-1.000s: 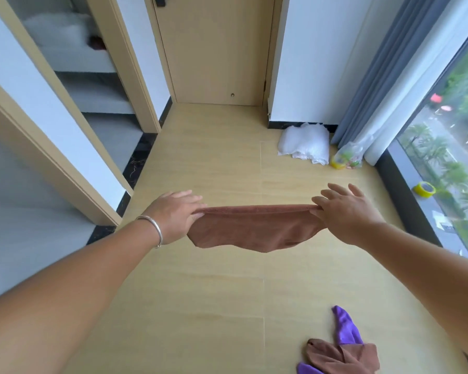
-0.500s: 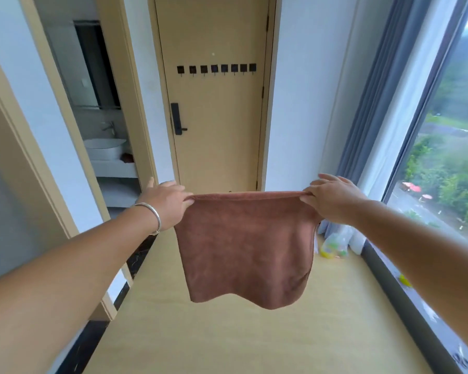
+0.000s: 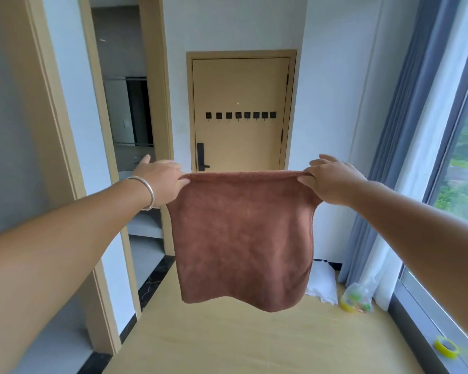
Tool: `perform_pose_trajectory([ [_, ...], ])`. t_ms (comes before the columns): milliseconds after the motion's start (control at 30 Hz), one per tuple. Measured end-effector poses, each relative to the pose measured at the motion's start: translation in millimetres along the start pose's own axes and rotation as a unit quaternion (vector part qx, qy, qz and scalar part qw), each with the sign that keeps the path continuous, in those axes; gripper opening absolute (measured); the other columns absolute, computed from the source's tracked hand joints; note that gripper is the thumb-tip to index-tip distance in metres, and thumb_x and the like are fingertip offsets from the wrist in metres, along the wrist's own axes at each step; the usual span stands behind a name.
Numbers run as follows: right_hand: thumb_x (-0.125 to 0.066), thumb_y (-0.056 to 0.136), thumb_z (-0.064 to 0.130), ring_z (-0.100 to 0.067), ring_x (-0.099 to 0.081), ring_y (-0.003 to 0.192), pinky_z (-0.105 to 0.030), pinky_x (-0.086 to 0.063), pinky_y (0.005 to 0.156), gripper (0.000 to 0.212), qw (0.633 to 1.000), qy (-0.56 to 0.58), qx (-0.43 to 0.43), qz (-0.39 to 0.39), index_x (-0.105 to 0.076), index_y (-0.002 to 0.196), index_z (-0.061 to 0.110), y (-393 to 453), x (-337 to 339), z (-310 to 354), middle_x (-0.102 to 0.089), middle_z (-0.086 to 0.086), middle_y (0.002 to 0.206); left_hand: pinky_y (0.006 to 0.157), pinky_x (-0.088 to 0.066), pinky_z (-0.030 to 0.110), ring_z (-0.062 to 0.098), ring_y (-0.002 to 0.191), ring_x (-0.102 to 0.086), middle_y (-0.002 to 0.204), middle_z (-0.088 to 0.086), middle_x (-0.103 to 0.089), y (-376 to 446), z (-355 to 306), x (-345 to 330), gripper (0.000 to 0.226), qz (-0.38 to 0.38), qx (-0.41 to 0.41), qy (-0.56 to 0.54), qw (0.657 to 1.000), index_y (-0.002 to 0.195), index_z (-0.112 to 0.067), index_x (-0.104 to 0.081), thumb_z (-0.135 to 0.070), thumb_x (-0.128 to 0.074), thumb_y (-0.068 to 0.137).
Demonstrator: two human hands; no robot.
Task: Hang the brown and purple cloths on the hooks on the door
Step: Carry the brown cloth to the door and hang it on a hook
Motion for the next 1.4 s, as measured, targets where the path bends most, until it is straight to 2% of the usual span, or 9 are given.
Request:
perform_pose_trajectory([
  [233,-0.021,0.100,0.055,-0.020,-0.010,0.147,-0.043,-0.016,0.116,0.052,1.000,0.015,0.015,-0.014,-0.050,0.137,0.033,45,-5,28,-0.036,-0.001,0.152,0.113,-0.014,0.058,0.014,0.132,-0.035,0.103,-0.011,-0.047,29,38,-17,0.048,-0.012,0.025,-0.004,1.000,0.110,-0.031,-0.058,-0.037,-0.011,0.101],
  [367,-0.021,0.100,0.056,-0.019,-0.008,0.147,-0.044,-0.014,0.117,0.053,0.999,0.021,0.021,-0.013,-0.050,0.137,0.033,91,-17,46,-0.032,0.001,0.154,0.113,-0.013,0.058,0.014,0.135,-0.033,0.120,-0.010,-0.049,64,70,-41,0.049,-0.019,0.031,0.002,0.999,0.117,-0.034,-0.057,-0.037,-0.011,0.101],
  [467,-0.020,0.100,0.055,-0.020,-0.009,0.147,-0.045,-0.016,0.117,0.052,0.999,0.019,0.029,-0.002,-0.052,0.135,0.032,128,-29,63,-0.035,0.002,0.152,0.113,-0.014,0.057,0.013,0.135,-0.033,0.110,-0.013,-0.047,96,95,-61,0.047,-0.020,0.019,-0.004,1.000,0.112,-0.034,-0.058,-0.038,-0.012,0.101],
  [700,-0.022,0.100,0.053,-0.018,-0.024,0.139,-0.042,-0.028,0.111,0.039,0.999,0.030,0.027,-0.001,-0.056,0.100,0.032,221,-54,97,-0.049,0.006,0.121,0.115,-0.014,0.054,0.011,0.131,-0.037,0.118,-0.012,-0.050,175,152,-100,0.046,-0.019,0.002,-0.026,0.999,0.112,-0.029,-0.059,-0.040,-0.015,0.101],
  [800,-0.022,0.101,0.053,-0.018,-0.019,0.142,-0.042,-0.025,0.112,0.047,0.999,0.027,0.021,0.006,-0.060,0.114,0.030,253,-68,105,-0.047,0.005,0.131,0.115,-0.013,0.054,0.011,0.134,-0.034,0.124,-0.012,-0.050,203,167,-112,0.046,-0.017,-0.004,-0.029,0.999,0.119,-0.027,-0.057,-0.041,-0.017,0.102],
  [933,-0.022,0.100,0.053,-0.019,-0.023,0.139,-0.041,-0.030,0.109,0.047,0.999,0.036,0.017,0.006,-0.061,0.112,0.030,292,-90,107,-0.048,0.008,0.112,0.117,-0.009,0.053,0.011,0.135,-0.031,0.134,-0.008,-0.048,242,178,-130,0.047,-0.006,-0.005,-0.029,1.000,0.128,-0.024,-0.054,-0.040,-0.018,0.102],
  [1100,-0.022,0.100,0.054,-0.018,-0.021,0.140,-0.041,-0.027,0.110,0.049,0.999,0.033,0.014,0.023,-0.059,0.122,0.031,341,-127,103,-0.049,0.006,0.124,0.117,-0.006,0.052,0.012,0.141,-0.024,0.144,-0.007,-0.041,292,182,-163,0.046,0.019,-0.006,-0.021,1.000,0.136,-0.027,-0.047,-0.040,-0.018,0.103],
  [1267,-0.022,0.100,0.054,-0.018,-0.028,0.134,-0.040,-0.030,0.108,0.050,0.999,0.029,0.031,0.029,-0.059,0.122,0.030,402,-167,93,-0.045,0.008,0.108,0.117,-0.004,0.052,0.012,0.141,-0.022,0.145,-0.007,-0.039,349,179,-198,0.047,0.042,-0.003,-0.014,0.999,0.136,-0.026,-0.047,-0.040,-0.017,0.103],
  [1400,-0.021,0.100,0.054,-0.020,-0.014,0.145,-0.044,-0.024,0.114,0.051,0.998,0.038,0.041,0.032,-0.054,0.131,0.031,461,-194,78,-0.045,0.004,0.140,0.117,-0.007,0.051,0.011,0.137,-0.028,0.140,-0.009,-0.043,401,182,-208,0.047,0.033,0.020,-0.006,0.999,0.131,-0.025,-0.051,-0.040,-0.018,0.102],
])
Point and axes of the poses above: each hand's wrist, its own y-axis towards the middle knuckle, its own x-axis out of the back of the hand, z = x × y, the point moved 5 cm from there along y, towards the middle knuckle
